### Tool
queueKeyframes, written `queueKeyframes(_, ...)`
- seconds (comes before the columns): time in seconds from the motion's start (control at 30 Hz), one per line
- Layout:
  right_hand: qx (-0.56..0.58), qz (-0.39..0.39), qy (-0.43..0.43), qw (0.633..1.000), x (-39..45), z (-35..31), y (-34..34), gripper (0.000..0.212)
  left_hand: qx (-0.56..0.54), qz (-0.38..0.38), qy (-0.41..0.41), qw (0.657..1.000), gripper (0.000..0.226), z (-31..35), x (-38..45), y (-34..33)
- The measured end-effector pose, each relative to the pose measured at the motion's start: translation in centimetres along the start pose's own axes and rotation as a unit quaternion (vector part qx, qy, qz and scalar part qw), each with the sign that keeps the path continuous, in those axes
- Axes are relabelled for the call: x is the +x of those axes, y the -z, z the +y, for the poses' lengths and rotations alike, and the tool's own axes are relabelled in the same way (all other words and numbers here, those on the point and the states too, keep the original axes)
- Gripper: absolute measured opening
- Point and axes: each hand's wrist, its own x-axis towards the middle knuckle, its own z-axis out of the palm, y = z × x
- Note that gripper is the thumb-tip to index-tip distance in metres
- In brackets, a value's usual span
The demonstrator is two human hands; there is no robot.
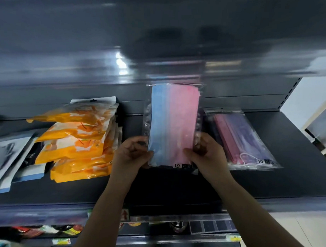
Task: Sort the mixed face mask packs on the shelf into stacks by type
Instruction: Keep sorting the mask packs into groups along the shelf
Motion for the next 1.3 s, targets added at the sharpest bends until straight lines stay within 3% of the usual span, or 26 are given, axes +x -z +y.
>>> queueKeyframes(0.1,-0.105,0.002,-0.005,0.994,-0.1,0.4,0.3,0.050,0.115,-0.025,0.028,0.993,0.039,-0.6,0.1,0.1)
queueKeyframes(0.17,-0.171,0.006,-0.002,0.985,0.0,0.7,0.6,0.058,0.251,-0.035,0.041,0.967,0.052,-1.0,0.0,0.1)
queueKeyframes(0.23,-0.213,0.029,0.007,0.977,0.0,0.7,1.3,0.059,0.372,-0.024,0.041,0.927,0.068,-1.2,-0.1,0.0)
queueKeyframes(0.3,-0.229,0.071,0.044,0.970,0.2,0.6,2.3,0.050,0.410,-0.013,0.013,0.912,0.069,-1.3,0.0,-0.5)
queueKeyframes(0.37,-0.236,0.116,0.077,0.962,0.4,0.6,3.9,0.040,0.382,-0.017,-0.023,0.924,0.060,-0.9,0.3,-1.9)
queueKeyframes(0.47,-0.257,0.151,0.041,0.954,1.1,1.2,7.3,0.045,0.326,-0.046,-0.035,0.944,0.051,0.2,0.7,-5.9)
queueKeyframes(0.63,-0.327,0.083,-0.084,0.938,2.4,2.5,12.4,0.076,0.232,-0.153,0.037,0.960,0.050,0.8,1.3,-13.1)
queueKeyframes(0.73,-0.333,0.059,-0.102,0.936,2.5,3.5,13.5,0.081,0.240,-0.198,0.087,0.946,0.052,0.4,1.2,-15.3)
queueKeyframes(0.83,-0.318,0.056,-0.095,0.942,2.7,4.4,14.0,0.080,0.228,-0.206,0.105,0.946,0.049,0.2,1.0,-16.4)
queueKeyframes(0.97,-0.278,0.128,-0.059,0.950,3.0,4.8,14.6,0.076,0.198,-0.195,0.117,0.953,0.045,0.0,0.8,-16.6)
queueKeyframes(1.03,-0.235,0.141,-0.087,0.958,3.2,5.1,15.0,0.079,0.189,-0.190,0.118,0.956,0.044,-0.2,0.8,-16.6)
queueKeyframes(1.1,-0.202,0.126,-0.116,0.964,3.4,5.6,15.6,0.071,0.190,-0.187,0.116,0.957,0.044,-0.4,0.9,-16.7)
queueKeyframes(1.2,-0.133,0.099,-0.092,0.982,3.1,6.4,16.9,0.033,0.200,-0.187,0.114,0.955,0.046,-0.5,1.0,-16.8)
queueKeyframes(1.3,0.005,0.116,-0.074,0.990,2.0,6.6,19.2,0.032,0.212,-0.191,0.105,0.953,0.048,-0.6,1.0,-17.0)
